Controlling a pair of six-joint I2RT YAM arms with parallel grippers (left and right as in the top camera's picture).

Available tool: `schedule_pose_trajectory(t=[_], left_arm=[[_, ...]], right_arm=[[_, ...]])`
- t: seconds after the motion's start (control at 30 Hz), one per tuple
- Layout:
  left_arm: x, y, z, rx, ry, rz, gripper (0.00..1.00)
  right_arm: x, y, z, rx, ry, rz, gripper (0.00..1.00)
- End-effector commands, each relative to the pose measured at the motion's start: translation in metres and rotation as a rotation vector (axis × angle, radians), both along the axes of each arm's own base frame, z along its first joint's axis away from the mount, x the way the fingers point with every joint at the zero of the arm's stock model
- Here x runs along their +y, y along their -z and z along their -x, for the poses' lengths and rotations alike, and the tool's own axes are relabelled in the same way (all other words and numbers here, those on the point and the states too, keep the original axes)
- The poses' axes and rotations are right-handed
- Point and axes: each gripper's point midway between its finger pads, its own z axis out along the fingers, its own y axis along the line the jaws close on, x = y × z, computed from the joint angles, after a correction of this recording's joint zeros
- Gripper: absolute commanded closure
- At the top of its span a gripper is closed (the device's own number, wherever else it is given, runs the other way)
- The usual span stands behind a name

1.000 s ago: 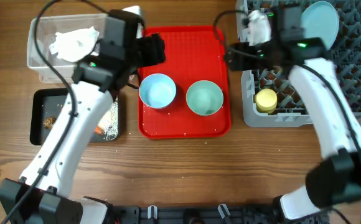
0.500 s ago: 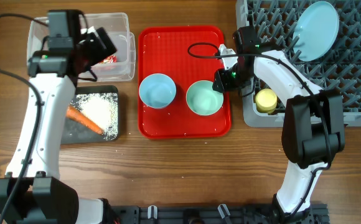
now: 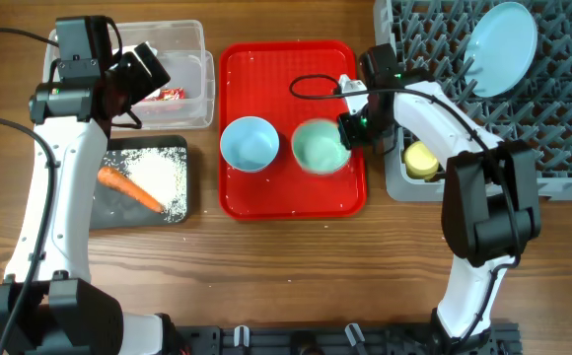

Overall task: Sort waste into correct bins and load items into the dishwasher rack
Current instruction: 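Carry the green bowl into the rack with the right gripper, then grasp the white bowl on the red tray with the right gripper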

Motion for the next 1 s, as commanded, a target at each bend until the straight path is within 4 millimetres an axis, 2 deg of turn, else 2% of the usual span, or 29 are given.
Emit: schedule_pose_trajectory(t=[0.0,0.03,0.1,0.17,0.2,0.27,0.3,0.33,0.4,0.47,0.57,0.63,0.73,0.77,0.97], left_arm=[[0.004,0.004,0.0,0.011,-0.022,-0.002,0.0],[0.004,0.004,0.0,0.011,-0.022,-0.002,0.0],[0.004,0.004,0.0,0.011,-0.021,-0.002,0.0],[0.004,0.004,0.0,0.011,-0.022,-0.002,0.0],[0.004,0.004,0.0,0.011,-0.022,-0.002,0.0],[0.004,0.004,0.0,0.011,-0.022,-0.002,0.0],[0.004,0.004,0.0,0.011,-0.021,-0.002,0.0],[0.004,0.004,0.0,0.011,-0.022,-0.002,0.0],[0.004,0.004,0.0,0.011,-0.022,-0.002,0.0],[0.004,0.004,0.0,0.011,-0.022,-0.002,0.0],[0.004,0.004,0.0,0.011,-0.021,-0.002,0.0],[0.004,0.004,0.0,0.011,-0.022,-0.002,0.0],[0.004,0.004,0.0,0.011,-0.021,-0.002,0.0],[0.004,0.004,0.0,0.011,-0.021,-0.002,0.0],[0.004,0.004,0.0,0.011,-0.021,-0.002,0.0]], right_arm=[[-0.005,-0.001,-0.006,0.004,0.057,0.021,0.95],[-0.005,-0.014,-0.015,-0.036,0.061,0.016,0.96],[-0.009,-0.054,-0.039,-0.157,0.103,0.033,0.96],[-0.021,-0.107,-0.064,-0.31,0.171,0.077,0.96],[-0.036,-0.14,-0.077,-0.409,0.256,0.13,0.96],[-0.073,-0.188,-0.09,-0.572,0.42,0.264,0.96],[-0.089,-0.204,-0.093,-0.637,0.476,0.332,0.96],[-0.116,-0.227,-0.096,-0.73,0.567,0.454,0.96],[-0.149,-0.255,-0.098,-0.846,0.702,0.63,0.96],[-0.163,-0.276,-0.105,-0.945,0.81,0.669,0.96],[-0.168,-0.278,-0.125,-1.01,0.861,0.634,0.96],[-0.168,-0.265,-0.134,-0.997,0.797,0.711,0.96],[-0.196,-0.248,-0.128,-0.939,0.779,1.08,0.96],[-0.198,-0.241,-0.129,-0.912,0.746,1.153,0.96],[-0.196,-0.199,-0.138,-0.84,0.673,1.199,0.95]])
